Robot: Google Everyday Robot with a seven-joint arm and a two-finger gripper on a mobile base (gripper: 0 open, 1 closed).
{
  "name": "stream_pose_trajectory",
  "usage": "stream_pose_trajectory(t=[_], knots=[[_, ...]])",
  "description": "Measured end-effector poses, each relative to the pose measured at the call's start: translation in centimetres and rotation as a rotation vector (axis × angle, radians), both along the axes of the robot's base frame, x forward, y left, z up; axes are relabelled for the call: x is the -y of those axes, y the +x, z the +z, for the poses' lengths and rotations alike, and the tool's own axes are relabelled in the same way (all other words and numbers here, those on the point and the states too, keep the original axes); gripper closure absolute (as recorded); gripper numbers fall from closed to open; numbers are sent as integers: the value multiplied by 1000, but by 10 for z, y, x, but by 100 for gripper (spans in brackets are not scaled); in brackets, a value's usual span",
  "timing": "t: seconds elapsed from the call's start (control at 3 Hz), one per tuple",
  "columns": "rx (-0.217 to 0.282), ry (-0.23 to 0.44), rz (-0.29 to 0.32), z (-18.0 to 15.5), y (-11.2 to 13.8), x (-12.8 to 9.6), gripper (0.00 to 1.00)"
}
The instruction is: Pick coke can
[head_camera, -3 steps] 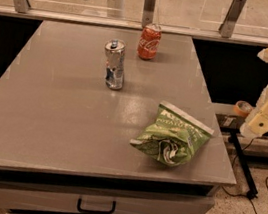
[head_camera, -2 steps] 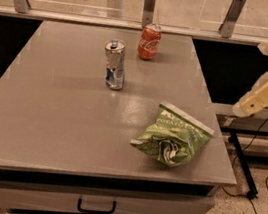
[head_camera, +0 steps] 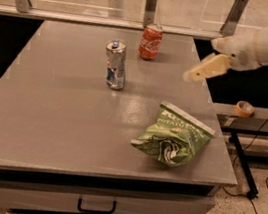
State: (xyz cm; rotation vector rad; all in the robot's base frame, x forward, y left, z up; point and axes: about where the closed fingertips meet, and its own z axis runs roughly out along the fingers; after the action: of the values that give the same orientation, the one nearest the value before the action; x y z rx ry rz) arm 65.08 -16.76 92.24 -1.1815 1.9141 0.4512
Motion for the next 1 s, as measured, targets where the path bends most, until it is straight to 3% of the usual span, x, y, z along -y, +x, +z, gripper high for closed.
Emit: stream_pose_trajectory(t=[0.33, 0.67, 1.0], knots=[[-22, 15, 4, -9, 6, -8, 0], [-7, 96, -8, -21, 15, -21, 0], [96, 233, -27, -18, 53, -50, 0]])
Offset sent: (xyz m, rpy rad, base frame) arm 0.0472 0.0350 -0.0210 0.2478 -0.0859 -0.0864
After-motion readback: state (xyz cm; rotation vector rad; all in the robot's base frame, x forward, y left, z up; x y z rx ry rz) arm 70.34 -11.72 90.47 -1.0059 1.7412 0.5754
